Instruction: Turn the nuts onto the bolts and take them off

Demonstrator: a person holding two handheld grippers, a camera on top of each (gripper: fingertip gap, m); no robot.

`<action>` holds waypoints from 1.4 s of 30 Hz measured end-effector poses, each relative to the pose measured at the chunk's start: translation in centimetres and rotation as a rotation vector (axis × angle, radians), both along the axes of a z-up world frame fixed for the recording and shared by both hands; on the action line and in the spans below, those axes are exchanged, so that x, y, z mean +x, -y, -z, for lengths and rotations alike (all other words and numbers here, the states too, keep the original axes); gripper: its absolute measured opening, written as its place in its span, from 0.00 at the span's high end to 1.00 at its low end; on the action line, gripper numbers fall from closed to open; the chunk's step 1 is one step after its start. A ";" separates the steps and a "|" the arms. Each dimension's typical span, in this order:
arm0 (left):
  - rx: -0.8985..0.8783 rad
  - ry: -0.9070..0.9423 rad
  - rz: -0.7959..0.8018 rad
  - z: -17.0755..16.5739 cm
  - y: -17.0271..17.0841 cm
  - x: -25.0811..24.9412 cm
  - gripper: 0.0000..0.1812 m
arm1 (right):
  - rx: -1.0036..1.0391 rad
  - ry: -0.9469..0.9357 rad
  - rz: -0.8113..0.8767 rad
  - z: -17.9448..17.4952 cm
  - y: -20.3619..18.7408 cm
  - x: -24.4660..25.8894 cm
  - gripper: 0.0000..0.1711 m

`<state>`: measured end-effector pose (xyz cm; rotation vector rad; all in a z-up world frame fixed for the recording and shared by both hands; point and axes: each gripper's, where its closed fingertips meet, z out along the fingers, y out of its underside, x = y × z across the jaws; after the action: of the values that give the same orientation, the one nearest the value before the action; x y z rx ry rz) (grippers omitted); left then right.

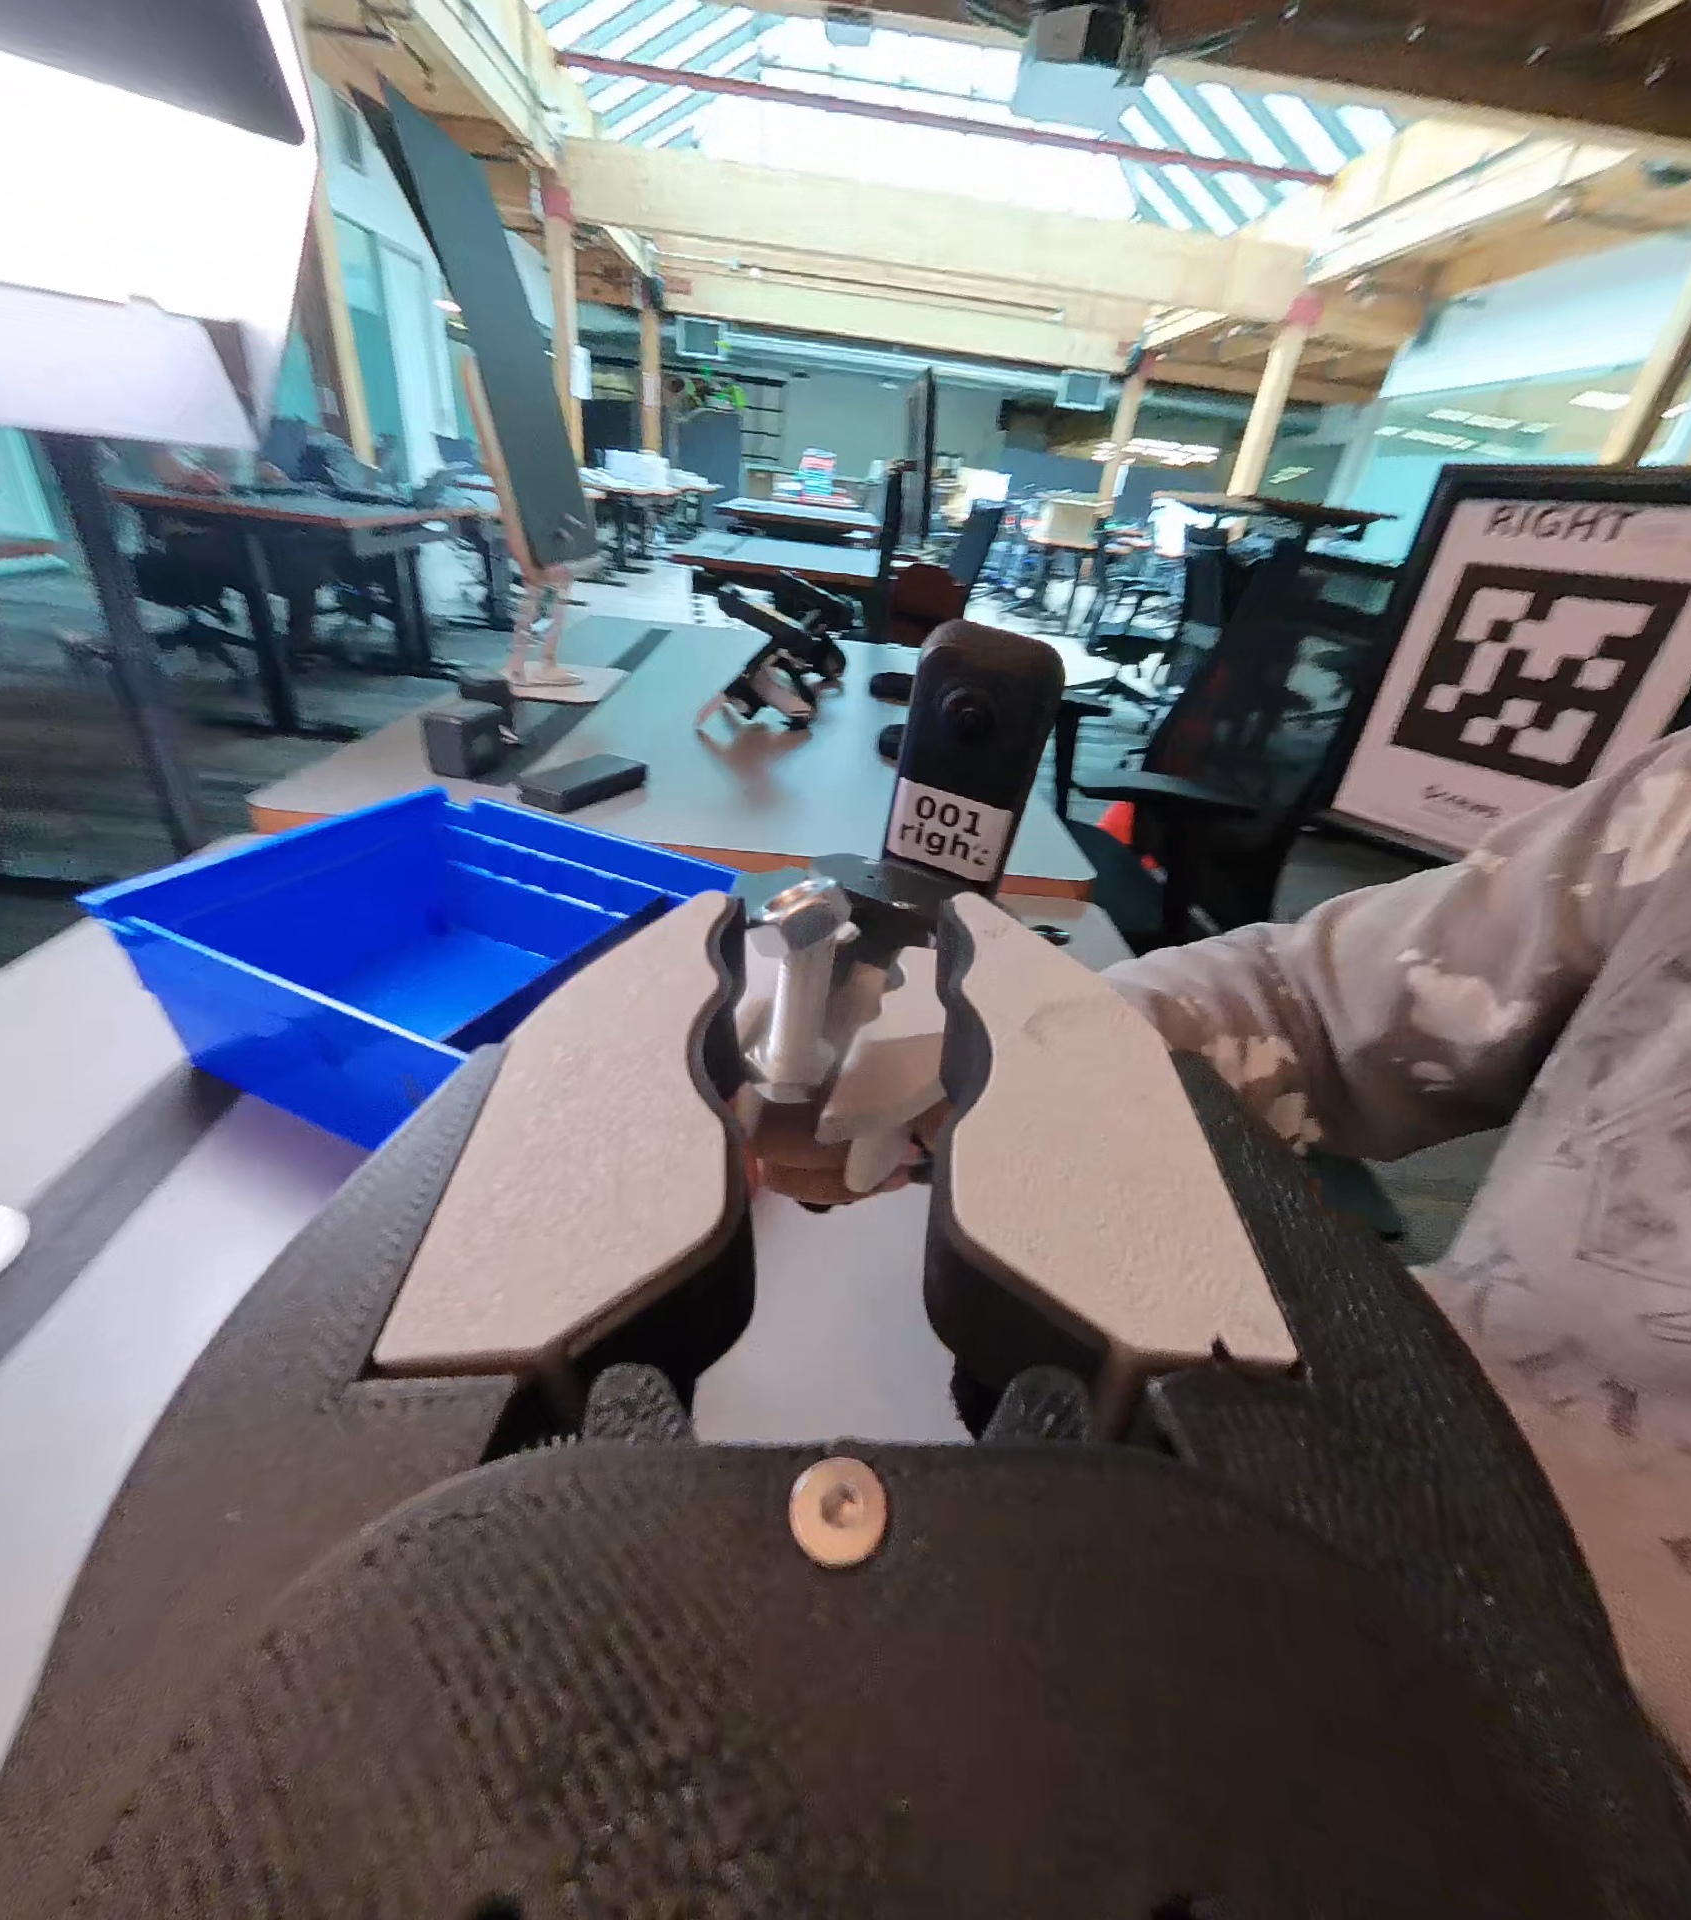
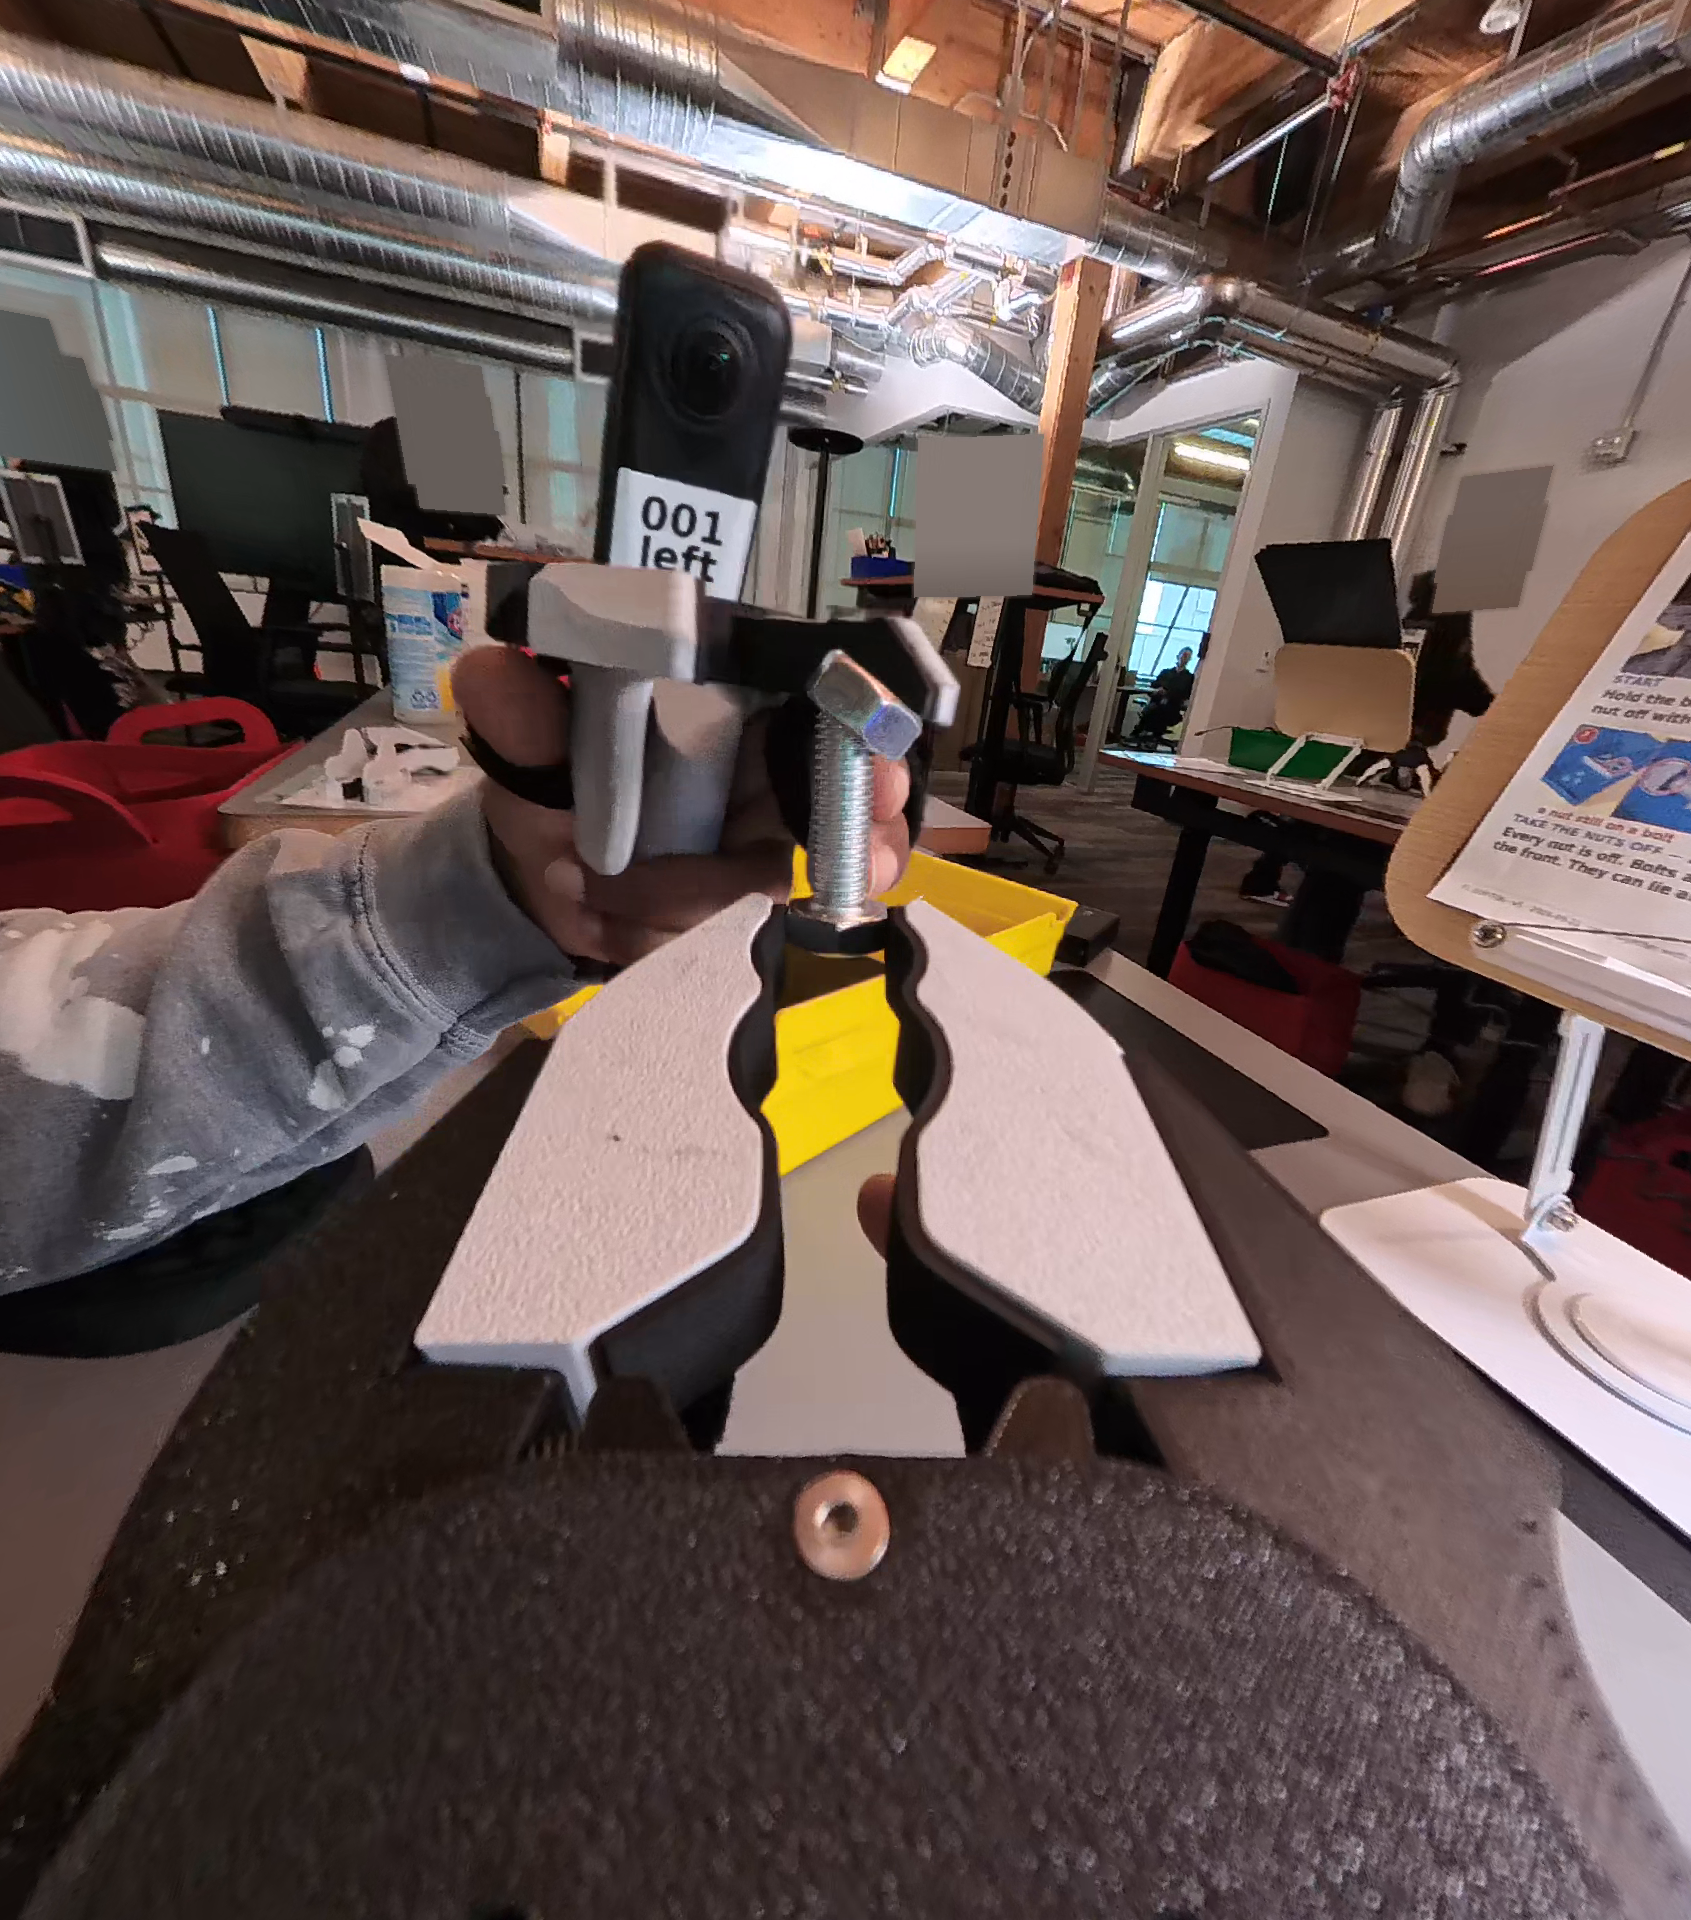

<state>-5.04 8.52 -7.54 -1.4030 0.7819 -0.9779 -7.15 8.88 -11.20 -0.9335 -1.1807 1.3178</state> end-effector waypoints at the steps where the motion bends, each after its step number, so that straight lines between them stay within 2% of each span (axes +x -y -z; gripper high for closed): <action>1: -0.030 0.010 0.018 0.4 -0.2 0.1 0.80 | 0.003 0.007 0.006 0.1 -0.1 -0.1 0.90; 9: -0.037 -0.008 -0.045 1.3 -1.4 -0.2 0.90 | 0.043 0.055 0.049 0.9 -0.6 -0.3 0.90; 29: 0.053 -0.049 -0.097 1.4 -1.6 -0.7 0.90 | 0.019 0.092 0.060 1.7 -1.0 -0.6 0.89; 42: 0.125 0.010 0.038 -0.2 0.9 0.2 0.90 | 0.006 -0.041 -0.086 -0.4 1.4 0.3 0.90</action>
<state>-4.87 7.60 -7.35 -1.2791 0.8499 -0.9485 -6.84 7.45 -10.83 -0.8562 -1.2036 1.3950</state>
